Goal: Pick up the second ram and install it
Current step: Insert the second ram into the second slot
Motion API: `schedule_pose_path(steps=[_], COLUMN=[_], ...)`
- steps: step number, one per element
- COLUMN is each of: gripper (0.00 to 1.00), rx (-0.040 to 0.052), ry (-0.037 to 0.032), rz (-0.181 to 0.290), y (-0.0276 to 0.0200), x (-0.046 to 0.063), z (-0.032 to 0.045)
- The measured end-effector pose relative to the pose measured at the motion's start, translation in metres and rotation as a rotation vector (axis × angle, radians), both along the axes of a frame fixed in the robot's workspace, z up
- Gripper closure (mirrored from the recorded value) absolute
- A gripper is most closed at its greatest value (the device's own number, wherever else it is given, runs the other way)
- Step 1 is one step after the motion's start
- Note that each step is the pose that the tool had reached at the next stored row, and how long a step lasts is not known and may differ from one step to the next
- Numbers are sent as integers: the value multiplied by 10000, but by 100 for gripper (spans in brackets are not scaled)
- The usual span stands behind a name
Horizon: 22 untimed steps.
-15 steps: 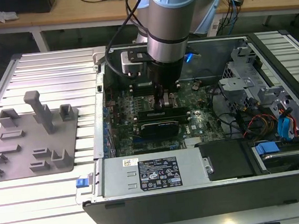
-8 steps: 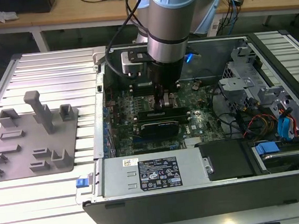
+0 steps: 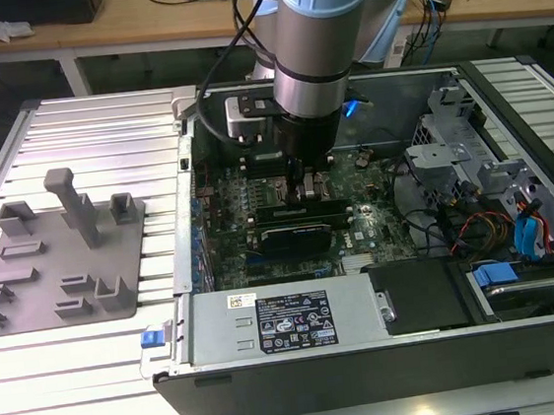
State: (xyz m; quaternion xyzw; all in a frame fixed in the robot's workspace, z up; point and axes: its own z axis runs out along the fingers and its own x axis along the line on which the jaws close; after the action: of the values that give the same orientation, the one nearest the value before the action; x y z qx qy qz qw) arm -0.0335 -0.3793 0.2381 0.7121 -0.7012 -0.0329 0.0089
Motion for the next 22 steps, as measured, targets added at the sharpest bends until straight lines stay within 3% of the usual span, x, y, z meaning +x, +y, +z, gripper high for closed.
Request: schedule_pose_path(steps=[7,22], gripper=[91,91], rx=[2,6], ry=[0,-20], rz=[-311,-319], y=[0,0], x=[0,-5], z=[-2,-17])
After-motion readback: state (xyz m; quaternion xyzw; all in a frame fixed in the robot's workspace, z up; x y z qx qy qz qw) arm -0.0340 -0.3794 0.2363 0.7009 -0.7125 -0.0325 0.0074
